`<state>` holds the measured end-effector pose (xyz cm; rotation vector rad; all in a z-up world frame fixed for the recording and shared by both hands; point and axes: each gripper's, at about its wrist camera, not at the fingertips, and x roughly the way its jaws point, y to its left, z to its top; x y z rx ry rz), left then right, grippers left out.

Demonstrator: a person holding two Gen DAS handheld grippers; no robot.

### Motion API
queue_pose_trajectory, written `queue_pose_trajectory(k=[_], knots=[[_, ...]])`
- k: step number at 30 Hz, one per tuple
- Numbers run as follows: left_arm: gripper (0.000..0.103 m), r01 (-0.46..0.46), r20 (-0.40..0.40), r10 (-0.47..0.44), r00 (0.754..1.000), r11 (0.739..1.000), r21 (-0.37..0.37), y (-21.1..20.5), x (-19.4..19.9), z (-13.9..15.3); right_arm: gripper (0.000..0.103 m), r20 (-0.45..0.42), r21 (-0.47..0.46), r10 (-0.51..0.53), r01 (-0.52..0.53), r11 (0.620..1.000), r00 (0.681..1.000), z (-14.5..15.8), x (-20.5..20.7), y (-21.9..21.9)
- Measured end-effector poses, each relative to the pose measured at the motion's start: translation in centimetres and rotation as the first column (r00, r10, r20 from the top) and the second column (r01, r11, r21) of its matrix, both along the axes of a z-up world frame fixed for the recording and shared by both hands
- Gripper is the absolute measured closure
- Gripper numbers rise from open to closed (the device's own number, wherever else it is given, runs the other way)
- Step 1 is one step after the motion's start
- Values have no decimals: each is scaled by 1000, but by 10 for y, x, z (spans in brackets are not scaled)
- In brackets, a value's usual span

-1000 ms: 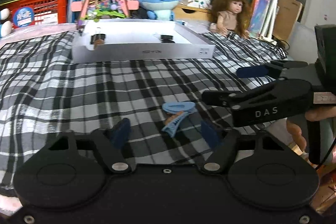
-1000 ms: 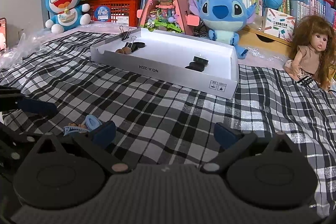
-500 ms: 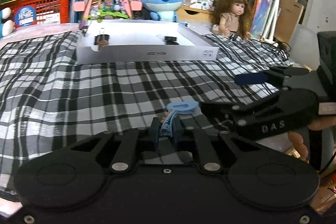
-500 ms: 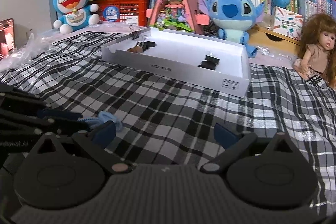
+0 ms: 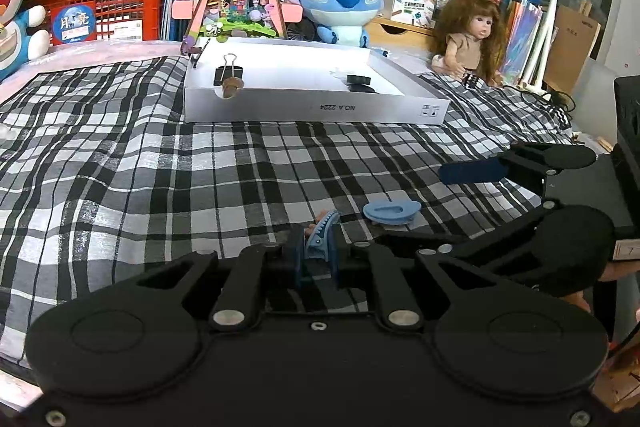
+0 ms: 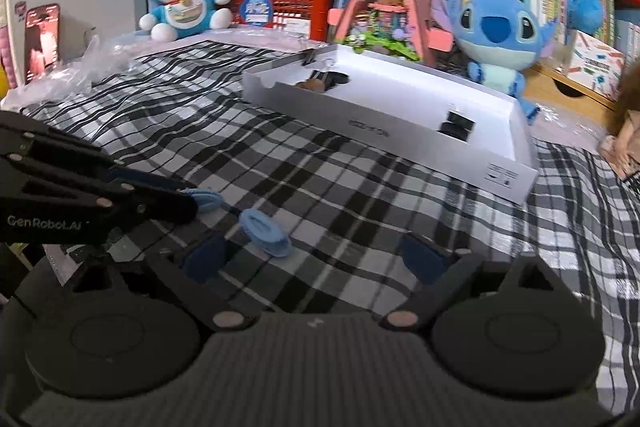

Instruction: Organize rigid objects

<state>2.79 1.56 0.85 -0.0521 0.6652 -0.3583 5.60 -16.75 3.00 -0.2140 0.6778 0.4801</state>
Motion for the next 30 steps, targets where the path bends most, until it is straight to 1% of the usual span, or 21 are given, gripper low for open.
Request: queue_pose_trajectory(k=[1,3,5,6,7,10,13,17,22,24,26,30], knots=[[91,-2,0,2,1000,1000,0,0,0,0,9,2,-3,5,-5,1000,1000,0,0,2],[91,-4,0,4,1000,1000,-2,1,1,0,19,3,-2,16,-16,1000,1000,0,-1,5],[91,-5,0,5,1000,1000,-3,1,2,0,26,-4,11,25,-25,1000,1000,0,-2,6],[91,-6,2,6,1000,1000,-4,0,2,0,29,-7,19,27,-27,999,1000,0,-3,7],[91,-7,3,7,1000,1000,-3,0,2,0,30,-8,23,28,-27,999,1000,0,-3,7],[88,-10,10,10,1000,1000,7,1,2,1,30,-5,18,27,-27,999,1000,1,-4,8],[81,-24,10,23,1000,999,29,4,1,1,30,0,6,10,-10,1000,1000,1,-3,6],[80,-57,19,56,998,996,62,9,1,1,30,2,-2,-34,34,999,999,1,-1,-2],[77,-94,18,93,995,994,62,13,6,0,30,-4,-20,-112,112,994,994,1,5,-11],[72,-101,24,99,995,993,65,12,6,0,30,1,-35,-145,145,989,989,2,6,-12],[62,-92,38,90,995,994,67,8,3,1,29,11,-55,-165,166,985,986,2,5,-12],[58,-53,70,47,996,995,87,-2,-4,3,28,21,-79,-165,166,983,986,2,2,-14]])
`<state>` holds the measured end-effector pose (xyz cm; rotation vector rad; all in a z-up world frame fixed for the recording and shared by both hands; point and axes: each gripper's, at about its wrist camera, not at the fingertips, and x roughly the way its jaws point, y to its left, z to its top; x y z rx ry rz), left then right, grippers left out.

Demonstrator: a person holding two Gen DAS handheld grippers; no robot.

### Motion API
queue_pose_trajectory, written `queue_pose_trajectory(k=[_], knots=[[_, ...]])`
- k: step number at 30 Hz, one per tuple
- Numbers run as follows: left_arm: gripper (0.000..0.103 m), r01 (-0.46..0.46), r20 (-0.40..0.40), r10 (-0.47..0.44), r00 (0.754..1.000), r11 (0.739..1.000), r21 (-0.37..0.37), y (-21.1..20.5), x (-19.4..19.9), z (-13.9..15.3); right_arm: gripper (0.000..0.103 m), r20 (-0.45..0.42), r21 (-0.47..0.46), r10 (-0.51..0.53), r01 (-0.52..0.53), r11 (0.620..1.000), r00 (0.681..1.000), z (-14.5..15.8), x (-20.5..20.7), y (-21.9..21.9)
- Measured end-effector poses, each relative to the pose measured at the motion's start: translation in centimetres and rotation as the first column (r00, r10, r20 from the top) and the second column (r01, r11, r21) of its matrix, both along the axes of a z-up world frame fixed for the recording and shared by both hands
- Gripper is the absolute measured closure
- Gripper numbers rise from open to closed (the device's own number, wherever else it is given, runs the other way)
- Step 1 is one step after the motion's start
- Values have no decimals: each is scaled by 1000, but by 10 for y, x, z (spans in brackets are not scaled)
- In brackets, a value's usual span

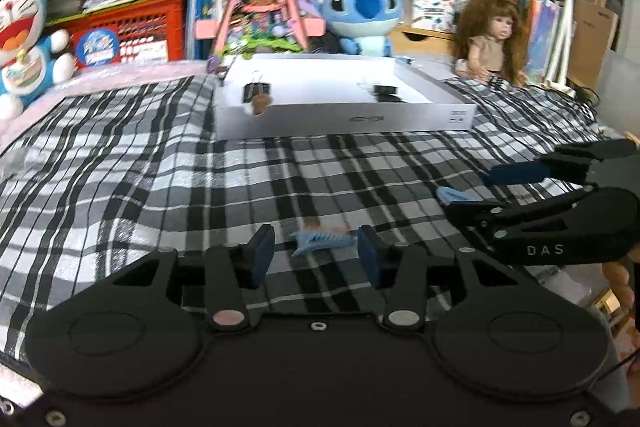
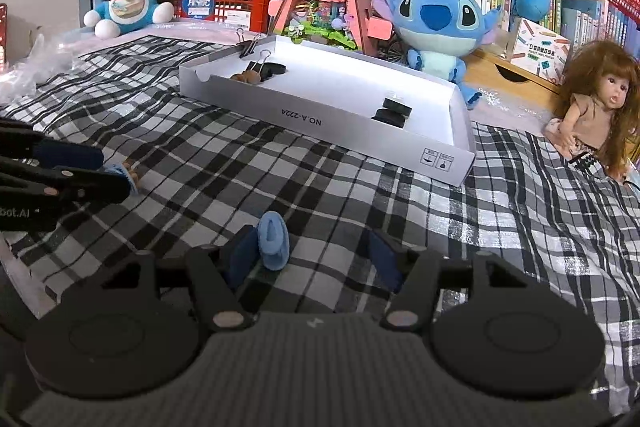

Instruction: Organize rigid objects

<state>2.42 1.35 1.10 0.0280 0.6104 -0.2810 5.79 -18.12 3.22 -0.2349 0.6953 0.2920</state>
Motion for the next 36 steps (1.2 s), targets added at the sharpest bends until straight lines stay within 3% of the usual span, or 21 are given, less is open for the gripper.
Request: queue_pose_trajectory(k=[7,14,20,26,31,34,36], knots=[[56,4,-13,-4,1000,1000,-1,-10,-1,-5,26,-5,-14,-10,10,1000,1000,3,-4,-12],[53,-1,0,1,1000,1000,4,-10,-6,-8,23,2,-52,-105,105,993,994,3,-2,-26],[53,-27,41,26,999,999,24,-12,-10,-7,23,-23,116,-136,137,984,990,11,-9,-33],[51,-43,42,42,998,998,40,-13,-7,-9,20,27,96,-76,73,993,997,10,-14,-9],[68,-31,31,30,999,999,25,-9,-5,-12,20,71,25,-55,53,998,996,2,-10,6],[68,-29,34,28,999,999,27,-9,-5,-13,22,58,27,-34,32,999,998,-2,-8,7],[68,-29,32,28,999,999,26,-9,-5,-13,31,51,40,-20,18,999,998,-3,-8,7]])
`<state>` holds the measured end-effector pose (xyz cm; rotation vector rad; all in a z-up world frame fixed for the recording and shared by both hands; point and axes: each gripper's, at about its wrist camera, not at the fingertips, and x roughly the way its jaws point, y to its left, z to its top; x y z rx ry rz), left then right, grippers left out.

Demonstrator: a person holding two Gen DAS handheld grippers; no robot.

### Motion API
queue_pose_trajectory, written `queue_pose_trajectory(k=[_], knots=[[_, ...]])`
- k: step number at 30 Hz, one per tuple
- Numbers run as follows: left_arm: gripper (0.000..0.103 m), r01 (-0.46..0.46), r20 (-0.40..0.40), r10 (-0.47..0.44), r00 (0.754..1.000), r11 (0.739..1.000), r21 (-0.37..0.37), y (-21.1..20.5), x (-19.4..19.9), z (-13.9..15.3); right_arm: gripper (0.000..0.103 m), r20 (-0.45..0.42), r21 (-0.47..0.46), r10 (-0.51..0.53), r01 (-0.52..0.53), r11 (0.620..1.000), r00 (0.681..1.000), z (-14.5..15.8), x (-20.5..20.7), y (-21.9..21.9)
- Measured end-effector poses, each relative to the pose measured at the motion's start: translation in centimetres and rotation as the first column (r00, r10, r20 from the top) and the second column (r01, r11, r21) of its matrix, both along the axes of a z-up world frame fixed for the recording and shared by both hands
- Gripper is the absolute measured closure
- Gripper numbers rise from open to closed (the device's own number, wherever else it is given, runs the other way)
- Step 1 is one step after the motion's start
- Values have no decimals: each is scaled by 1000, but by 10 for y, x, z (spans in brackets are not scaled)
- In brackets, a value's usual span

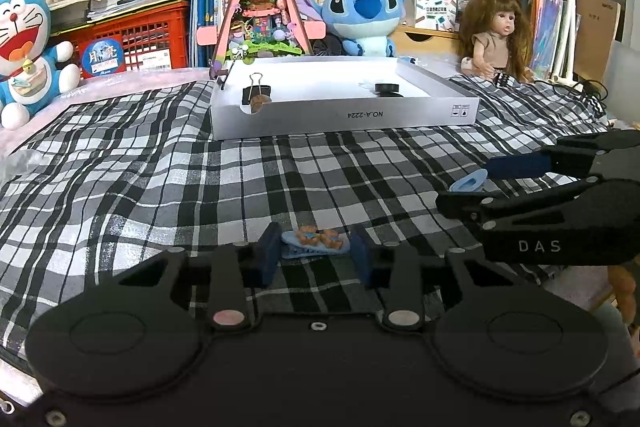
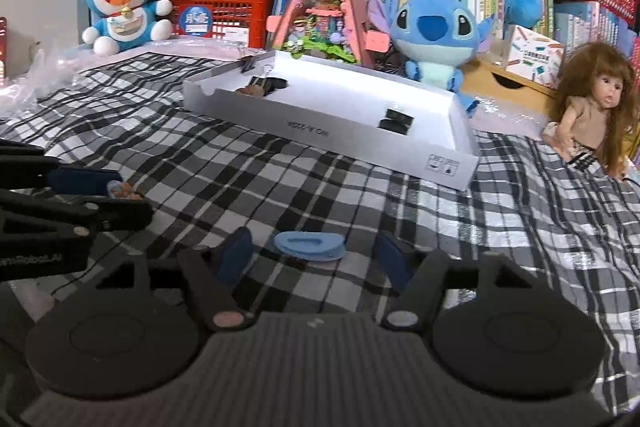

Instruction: Organize rigid objects

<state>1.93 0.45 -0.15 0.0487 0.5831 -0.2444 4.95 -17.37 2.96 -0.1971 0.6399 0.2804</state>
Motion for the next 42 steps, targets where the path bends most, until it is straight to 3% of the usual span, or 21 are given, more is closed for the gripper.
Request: queue_pose_trajectory(k=[1,3,5,21,42], knots=[[68,-1,-1,1,1000,1000,-3,0,0,0,34,3,1,3,-3,1000,1000,0,-1,1],[68,-1,-4,1,1000,1000,-12,0,0,1,54,7,5,2,-2,1000,1000,1,-3,2],[68,-2,-2,2,1000,1000,-14,0,0,2,58,4,24,-9,9,1000,1000,1,-3,2],[68,-9,21,10,1000,1000,-27,-2,26,27,59,18,92,-36,34,995,999,16,9,-3],[68,-13,62,17,998,997,-73,-5,115,74,59,11,158,-114,110,981,993,47,78,-27]])
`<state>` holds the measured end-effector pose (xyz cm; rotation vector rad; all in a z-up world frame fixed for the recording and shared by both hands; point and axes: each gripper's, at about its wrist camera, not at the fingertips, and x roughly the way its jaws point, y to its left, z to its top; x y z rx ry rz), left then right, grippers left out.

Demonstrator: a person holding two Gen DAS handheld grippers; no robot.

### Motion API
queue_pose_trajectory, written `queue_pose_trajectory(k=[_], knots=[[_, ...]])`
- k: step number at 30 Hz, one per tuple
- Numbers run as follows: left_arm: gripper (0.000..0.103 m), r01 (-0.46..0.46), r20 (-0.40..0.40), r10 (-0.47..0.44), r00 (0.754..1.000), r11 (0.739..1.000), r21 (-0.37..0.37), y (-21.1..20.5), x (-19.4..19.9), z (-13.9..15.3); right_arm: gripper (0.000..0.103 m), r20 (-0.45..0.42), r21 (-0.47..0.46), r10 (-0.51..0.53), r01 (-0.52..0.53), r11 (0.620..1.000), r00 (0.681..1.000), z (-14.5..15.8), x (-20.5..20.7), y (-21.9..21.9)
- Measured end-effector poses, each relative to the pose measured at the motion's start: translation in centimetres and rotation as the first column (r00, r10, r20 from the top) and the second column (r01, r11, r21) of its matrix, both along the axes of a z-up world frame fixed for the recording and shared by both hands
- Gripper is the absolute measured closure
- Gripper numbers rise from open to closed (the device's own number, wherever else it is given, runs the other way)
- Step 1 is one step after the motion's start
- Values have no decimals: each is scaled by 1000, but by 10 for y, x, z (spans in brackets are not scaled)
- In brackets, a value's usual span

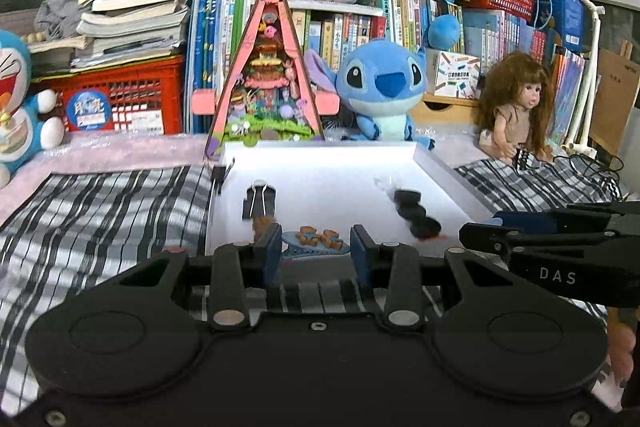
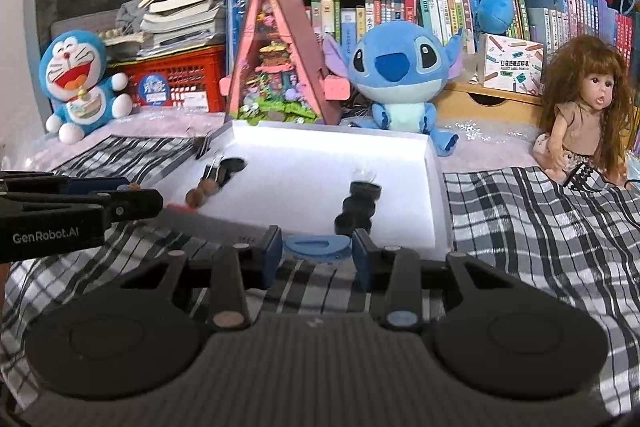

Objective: Organize rigid objects
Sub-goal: 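Carry the blue clip into the white box while the right gripper carries its clip there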

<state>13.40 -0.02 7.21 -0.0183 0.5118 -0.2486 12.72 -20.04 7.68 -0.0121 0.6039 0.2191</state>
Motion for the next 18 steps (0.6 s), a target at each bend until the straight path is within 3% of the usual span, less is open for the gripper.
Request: queue_pose_trajectory(k=[11,18], knots=[[68,-25,-85,18,996,997,-79,11,83,15,59,-41,36,-36,37,999,999,14,60,-8],[68,-60,-135,51,990,996,-65,8,143,19,59,-116,109,-56,69,992,992,15,110,-16]])
